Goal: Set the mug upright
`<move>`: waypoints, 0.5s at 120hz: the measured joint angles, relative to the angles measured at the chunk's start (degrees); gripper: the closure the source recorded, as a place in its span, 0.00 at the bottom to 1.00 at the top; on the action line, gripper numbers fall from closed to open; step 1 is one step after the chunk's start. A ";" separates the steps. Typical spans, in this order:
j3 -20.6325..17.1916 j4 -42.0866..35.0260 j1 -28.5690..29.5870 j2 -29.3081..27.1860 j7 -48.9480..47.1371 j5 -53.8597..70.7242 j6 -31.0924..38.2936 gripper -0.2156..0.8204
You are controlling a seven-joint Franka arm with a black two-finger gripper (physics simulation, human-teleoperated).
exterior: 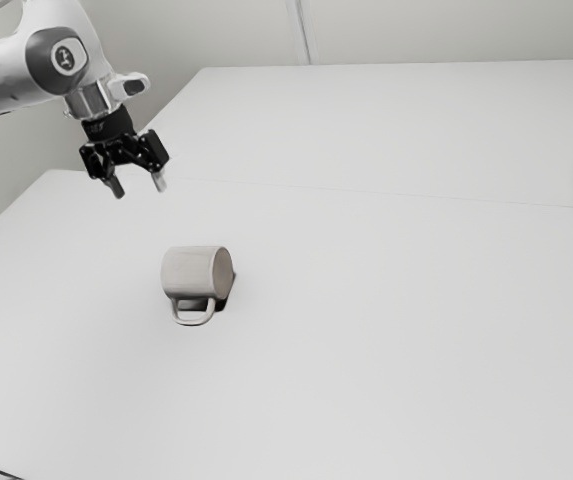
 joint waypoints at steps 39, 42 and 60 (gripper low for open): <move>-0.18 -1.98 5.58 3.65 6.03 -3.87 2.88 0.21; -0.17 -2.39 5.95 3.89 6.54 -4.33 3.30 0.21; -0.25 -4.44 8.05 5.87 9.77 -7.06 6.29 0.21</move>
